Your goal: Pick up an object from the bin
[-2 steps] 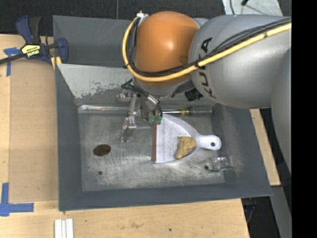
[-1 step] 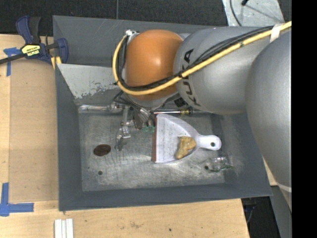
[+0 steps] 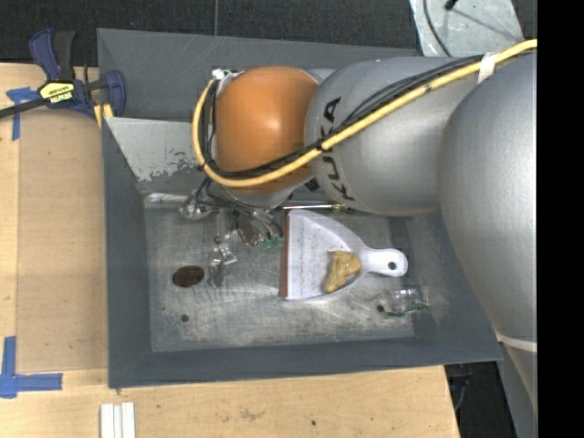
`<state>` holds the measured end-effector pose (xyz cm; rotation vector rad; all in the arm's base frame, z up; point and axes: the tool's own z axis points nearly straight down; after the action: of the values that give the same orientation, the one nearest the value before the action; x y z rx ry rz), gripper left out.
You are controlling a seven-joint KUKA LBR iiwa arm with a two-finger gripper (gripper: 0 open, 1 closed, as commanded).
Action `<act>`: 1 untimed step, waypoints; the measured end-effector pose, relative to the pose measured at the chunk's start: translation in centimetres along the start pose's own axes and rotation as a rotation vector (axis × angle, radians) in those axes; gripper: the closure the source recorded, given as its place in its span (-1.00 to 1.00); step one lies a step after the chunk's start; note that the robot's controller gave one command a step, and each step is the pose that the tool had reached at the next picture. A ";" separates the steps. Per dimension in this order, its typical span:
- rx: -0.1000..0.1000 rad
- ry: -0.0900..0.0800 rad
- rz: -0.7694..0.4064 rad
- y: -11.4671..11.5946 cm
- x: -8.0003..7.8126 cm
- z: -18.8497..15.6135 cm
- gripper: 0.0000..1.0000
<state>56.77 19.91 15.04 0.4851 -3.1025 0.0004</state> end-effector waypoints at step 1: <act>-0.001 -0.007 0.029 0.2 0.0 3.9 -1.00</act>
Offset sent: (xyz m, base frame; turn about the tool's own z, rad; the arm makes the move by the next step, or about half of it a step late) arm 0.0040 0.0071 -0.0804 -0.2044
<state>56.67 20.08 11.14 0.4417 -3.1159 -0.0025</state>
